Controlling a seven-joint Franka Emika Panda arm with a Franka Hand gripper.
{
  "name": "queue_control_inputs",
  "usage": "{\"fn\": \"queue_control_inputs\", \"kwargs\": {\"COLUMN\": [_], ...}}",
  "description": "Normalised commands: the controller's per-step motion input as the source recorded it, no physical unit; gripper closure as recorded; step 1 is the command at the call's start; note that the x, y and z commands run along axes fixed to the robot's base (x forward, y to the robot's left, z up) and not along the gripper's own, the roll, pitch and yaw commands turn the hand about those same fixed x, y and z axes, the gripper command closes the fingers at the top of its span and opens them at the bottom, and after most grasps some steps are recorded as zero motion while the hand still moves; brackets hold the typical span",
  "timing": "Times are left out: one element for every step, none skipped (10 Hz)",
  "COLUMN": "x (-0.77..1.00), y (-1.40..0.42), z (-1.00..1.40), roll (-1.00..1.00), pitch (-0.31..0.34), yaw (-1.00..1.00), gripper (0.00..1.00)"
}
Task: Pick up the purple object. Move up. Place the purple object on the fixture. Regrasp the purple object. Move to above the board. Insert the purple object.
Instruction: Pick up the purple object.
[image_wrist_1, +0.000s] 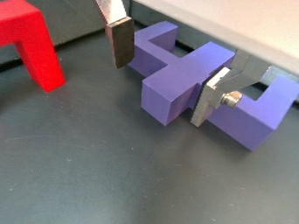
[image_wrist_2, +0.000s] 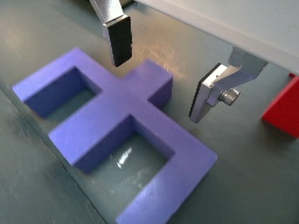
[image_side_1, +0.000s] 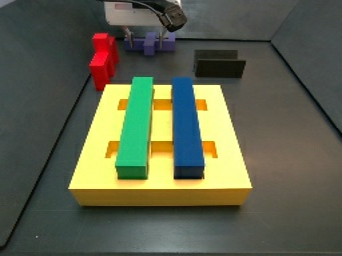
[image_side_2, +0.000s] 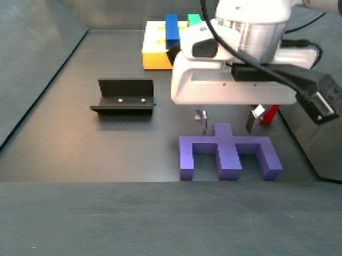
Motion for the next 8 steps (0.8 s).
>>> {"fn": "queue_control_inputs", "kwargs": {"x": [0.00,0.10,0.14,0.00,0.00,0.00,0.00,0.00], "y": [0.12,0.05,0.00,0.00,0.00,0.00,0.00,0.00], "z": [-0.35,-0.19,0.00,0.00,0.00,0.00,0.00,0.00], "roll": [0.00,-0.01,0.00,0.00,0.00,0.00,0.00,0.00], "pitch": [0.000,0.000,0.037,0.000,0.000,0.000,0.000,0.000], "yaw": [0.00,0.00,-0.01,0.00,0.00,0.00,0.00,0.00], "gripper": [0.00,0.00,0.00,0.00,1.00,1.00,1.00,1.00]}}
